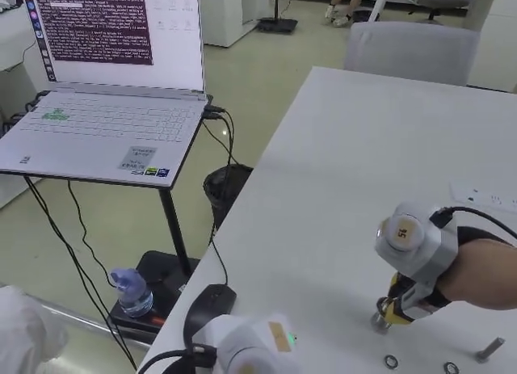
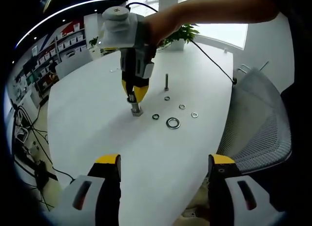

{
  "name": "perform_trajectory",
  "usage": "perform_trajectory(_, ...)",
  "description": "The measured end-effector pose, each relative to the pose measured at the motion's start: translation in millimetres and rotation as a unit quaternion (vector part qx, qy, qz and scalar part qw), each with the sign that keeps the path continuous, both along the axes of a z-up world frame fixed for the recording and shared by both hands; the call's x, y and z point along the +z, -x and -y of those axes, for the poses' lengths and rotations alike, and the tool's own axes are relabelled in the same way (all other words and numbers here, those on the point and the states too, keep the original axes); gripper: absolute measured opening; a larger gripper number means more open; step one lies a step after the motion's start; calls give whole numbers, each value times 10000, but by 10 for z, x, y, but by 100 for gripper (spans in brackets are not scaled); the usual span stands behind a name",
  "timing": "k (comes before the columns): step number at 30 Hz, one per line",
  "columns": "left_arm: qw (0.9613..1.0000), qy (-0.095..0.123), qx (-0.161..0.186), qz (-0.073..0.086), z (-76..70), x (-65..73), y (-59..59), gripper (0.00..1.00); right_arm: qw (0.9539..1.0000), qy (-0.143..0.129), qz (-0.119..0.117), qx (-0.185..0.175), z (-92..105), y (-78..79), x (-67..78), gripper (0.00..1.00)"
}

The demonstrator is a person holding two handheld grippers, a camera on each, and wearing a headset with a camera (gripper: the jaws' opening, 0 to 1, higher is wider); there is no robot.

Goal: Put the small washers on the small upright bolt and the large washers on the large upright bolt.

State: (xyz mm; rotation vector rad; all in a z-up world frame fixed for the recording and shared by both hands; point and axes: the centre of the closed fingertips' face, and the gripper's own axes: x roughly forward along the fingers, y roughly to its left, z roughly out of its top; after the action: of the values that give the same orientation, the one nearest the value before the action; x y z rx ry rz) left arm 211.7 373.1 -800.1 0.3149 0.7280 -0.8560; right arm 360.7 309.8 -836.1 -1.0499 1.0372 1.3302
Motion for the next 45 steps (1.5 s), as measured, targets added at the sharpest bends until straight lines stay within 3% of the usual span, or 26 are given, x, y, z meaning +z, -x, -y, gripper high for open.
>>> perform_trajectory(27,10000,18,24,-7,-2,1,9,70,9997,176,-106,-121,7,-5,-333,22)
perform_trajectory(45,10000,14,3,-29,27,22,33,68,9997,129,-106,-160,20,0,-321,24)
